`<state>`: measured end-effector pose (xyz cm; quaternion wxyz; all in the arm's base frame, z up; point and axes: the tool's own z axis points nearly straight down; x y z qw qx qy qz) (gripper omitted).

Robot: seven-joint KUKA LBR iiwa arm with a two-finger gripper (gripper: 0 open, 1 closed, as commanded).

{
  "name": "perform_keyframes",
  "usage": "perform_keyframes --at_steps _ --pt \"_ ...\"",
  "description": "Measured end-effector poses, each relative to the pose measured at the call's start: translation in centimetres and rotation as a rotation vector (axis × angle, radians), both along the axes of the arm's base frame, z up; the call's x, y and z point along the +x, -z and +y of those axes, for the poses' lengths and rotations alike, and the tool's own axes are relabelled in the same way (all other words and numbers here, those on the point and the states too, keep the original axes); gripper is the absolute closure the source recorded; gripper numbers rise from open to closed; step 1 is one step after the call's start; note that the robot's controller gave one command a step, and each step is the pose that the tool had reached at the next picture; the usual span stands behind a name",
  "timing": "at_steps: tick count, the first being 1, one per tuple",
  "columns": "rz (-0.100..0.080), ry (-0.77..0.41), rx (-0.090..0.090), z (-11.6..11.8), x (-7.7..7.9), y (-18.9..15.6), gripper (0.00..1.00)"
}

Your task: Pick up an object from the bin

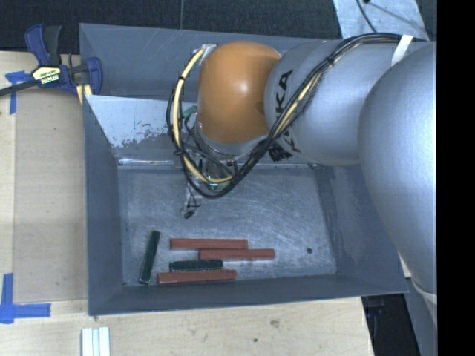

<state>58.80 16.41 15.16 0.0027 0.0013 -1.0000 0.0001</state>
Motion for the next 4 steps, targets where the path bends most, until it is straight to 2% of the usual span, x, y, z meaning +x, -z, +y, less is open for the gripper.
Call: perform_keyframes --at_steps 1,2,3,4 --pt "-0.003 -0.507 0.002 3.5 -4.7 8.3 0.00" --pt "-0.003 -1.114 0.004 6.2 -9.1 5.1 0.00" --pt "-0.010 -1.500 0.005 7.9 -8.2 4.2 0.00" --pt "-0.007 -2.009 0.008 8.0 -6.7 8.3 0.00"
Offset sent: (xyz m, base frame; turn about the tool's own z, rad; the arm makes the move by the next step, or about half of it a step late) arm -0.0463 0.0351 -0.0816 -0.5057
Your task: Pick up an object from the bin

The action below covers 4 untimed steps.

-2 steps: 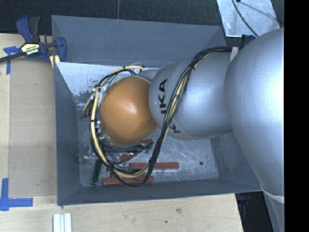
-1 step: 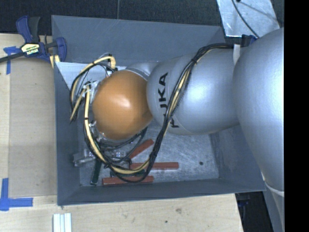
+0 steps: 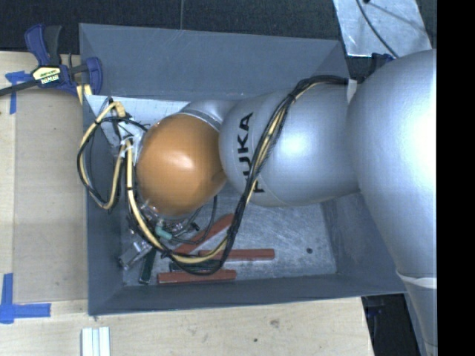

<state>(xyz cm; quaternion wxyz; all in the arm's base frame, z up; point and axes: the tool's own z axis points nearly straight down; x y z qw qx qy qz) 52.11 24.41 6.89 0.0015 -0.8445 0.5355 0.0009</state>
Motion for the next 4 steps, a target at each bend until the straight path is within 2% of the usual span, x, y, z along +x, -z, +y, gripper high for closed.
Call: perform_keyframes --at_steps 1,2,3,4 --pt "0.000 -0.349 -0.002 -0.2 -2.4 -0.1 0.00" --pt "0.003 -0.346 -0.003 -0.1 -2.4 -0.1 1.00" --pt "-0.004 -0.343 0.000 -0.1 -2.3 -4.9 1.00" --pt "-0.003 -0.340 0.000 0.0 -2.3 -6.9 1.00"
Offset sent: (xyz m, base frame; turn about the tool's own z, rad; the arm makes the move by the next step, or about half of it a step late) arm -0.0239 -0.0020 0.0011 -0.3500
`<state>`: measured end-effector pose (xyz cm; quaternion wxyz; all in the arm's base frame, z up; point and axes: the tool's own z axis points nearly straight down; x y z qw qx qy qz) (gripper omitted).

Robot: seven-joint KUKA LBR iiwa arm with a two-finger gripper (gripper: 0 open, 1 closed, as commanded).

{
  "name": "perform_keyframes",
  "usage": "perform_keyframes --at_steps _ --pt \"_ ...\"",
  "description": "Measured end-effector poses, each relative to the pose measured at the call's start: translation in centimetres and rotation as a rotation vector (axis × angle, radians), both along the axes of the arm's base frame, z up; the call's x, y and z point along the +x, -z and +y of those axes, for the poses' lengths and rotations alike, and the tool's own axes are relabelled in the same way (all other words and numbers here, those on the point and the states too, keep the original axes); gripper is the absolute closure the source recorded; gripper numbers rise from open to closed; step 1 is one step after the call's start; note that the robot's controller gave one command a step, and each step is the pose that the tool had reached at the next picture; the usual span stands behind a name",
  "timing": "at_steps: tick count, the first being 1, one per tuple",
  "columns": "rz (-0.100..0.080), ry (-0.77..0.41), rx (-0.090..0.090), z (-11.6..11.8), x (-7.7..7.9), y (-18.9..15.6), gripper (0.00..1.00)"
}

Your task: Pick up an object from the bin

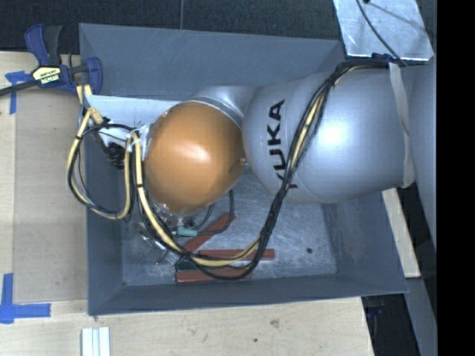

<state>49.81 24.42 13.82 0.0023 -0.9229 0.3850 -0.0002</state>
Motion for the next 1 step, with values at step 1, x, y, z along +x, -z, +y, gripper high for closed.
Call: perform_keyframes --at_steps 1 --pt "0.001 0.004 0.001 0.05 0.03 -0.17 1.00"
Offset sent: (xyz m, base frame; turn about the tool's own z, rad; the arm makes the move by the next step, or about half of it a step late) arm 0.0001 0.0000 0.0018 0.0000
